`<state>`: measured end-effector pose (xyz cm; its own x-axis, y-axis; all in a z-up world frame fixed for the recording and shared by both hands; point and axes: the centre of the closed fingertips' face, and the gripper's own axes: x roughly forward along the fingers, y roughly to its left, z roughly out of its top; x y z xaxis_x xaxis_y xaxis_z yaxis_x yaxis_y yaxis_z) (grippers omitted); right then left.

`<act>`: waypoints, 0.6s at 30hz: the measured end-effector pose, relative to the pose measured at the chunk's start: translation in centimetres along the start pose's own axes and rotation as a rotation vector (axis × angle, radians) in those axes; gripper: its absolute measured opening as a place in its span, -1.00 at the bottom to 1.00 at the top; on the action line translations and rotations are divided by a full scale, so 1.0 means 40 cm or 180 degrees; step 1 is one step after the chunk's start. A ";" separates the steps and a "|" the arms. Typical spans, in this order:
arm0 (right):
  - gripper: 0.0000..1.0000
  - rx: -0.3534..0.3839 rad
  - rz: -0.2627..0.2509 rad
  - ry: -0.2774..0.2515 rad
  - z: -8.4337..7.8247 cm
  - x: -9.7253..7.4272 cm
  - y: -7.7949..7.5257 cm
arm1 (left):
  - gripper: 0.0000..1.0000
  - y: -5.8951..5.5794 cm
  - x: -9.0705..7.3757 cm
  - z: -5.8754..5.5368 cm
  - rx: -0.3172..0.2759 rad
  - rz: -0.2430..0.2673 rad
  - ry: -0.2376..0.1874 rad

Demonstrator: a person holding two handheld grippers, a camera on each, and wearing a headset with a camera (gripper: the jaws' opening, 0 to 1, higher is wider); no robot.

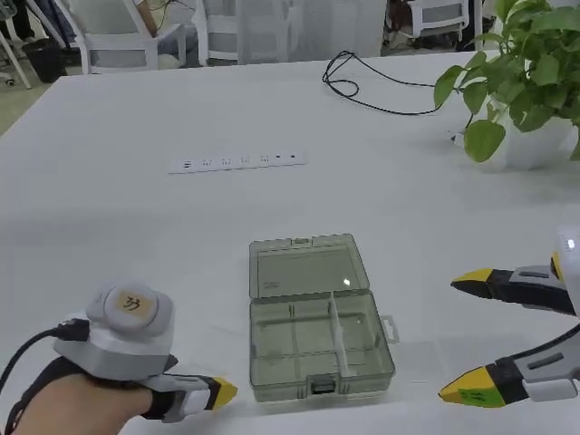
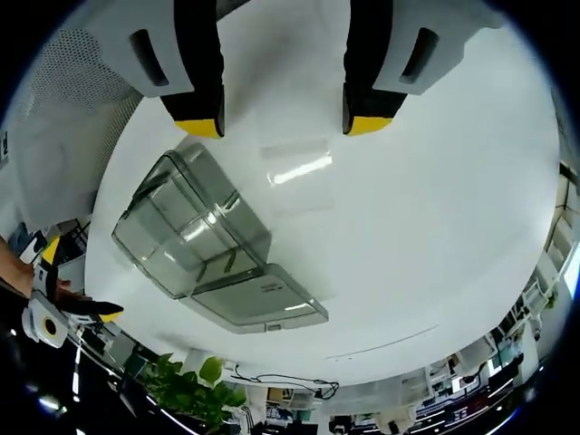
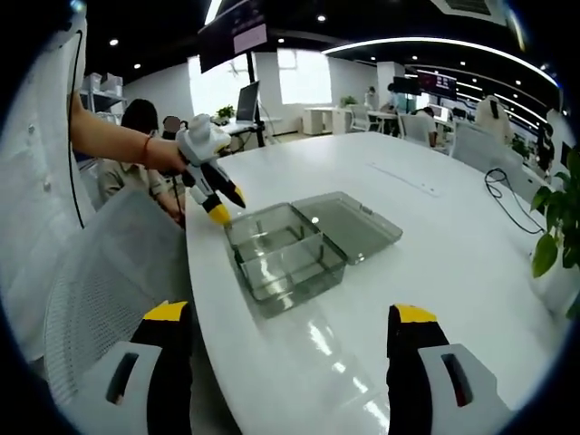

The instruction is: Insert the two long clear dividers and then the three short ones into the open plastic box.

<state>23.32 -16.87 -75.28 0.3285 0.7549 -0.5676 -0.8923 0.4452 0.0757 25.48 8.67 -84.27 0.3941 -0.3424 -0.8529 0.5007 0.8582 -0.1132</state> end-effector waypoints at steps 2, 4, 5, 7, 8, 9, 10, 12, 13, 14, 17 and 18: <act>0.80 0.0006 -0.0018 -0.0039 0.003 -0.002 -0.002 | -0.07 -0.004 0.007 0.004 0.0024 0.0013 -0.0018; 0.79 0.0017 -0.0031 -0.0063 0.003 -0.005 -0.004 | -0.05 -0.006 0.011 0.000 0.0041 0.0035 0.0034; 0.79 0.0021 -0.0034 -0.0067 0.003 -0.006 -0.004 | -0.05 -0.005 0.011 0.004 0.0049 0.0048 0.0016; 0.79 0.0020 -0.0044 -0.0073 0.001 -0.009 -0.006 | -0.09 -0.001 0.011 0.003 0.0123 0.0104 0.0070; 0.78 0.0026 -0.0050 -0.0074 0.001 -0.010 -0.007 | -0.13 0.004 0.013 0.002 0.0155 0.0144 0.0099; 0.78 0.0034 -0.0057 -0.0081 0.000 -0.012 -0.008 | -0.16 0.009 0.013 0.001 0.0204 0.0184 0.0127; 0.78 0.0038 -0.0062 -0.0086 0.001 -0.013 -0.008 | -0.17 0.007 0.014 0.001 0.0200 0.0176 0.0132; 0.78 0.0042 -0.0091 -0.0103 0.003 -0.016 -0.013 | -0.15 0.003 0.015 -0.001 0.0235 0.0195 0.0171; 0.77 0.0047 -0.0097 -0.0109 0.004 -0.017 -0.013 | -0.19 0.009 0.013 -0.005 0.0351 0.0245 0.0221; 0.77 0.0057 -0.0104 -0.0122 0.006 -0.018 -0.014 | -0.21 0.000 0.016 -0.001 0.0306 0.0218 0.0205; 0.76 0.0063 -0.0120 -0.0137 0.010 -0.018 -0.016 | -0.23 0.009 0.014 -0.002 0.0257 0.0265 0.0262; 0.76 0.0064 -0.0121 -0.0143 0.011 -0.018 -0.016 | -0.25 0.010 0.014 -0.002 0.0250 0.0267 0.0273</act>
<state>23.79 -17.48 -74.55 0.3761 0.7579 -0.5331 -0.8726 0.4832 0.0714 25.84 8.87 -84.83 0.3716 -0.2339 -0.8985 0.5290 0.8486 -0.0022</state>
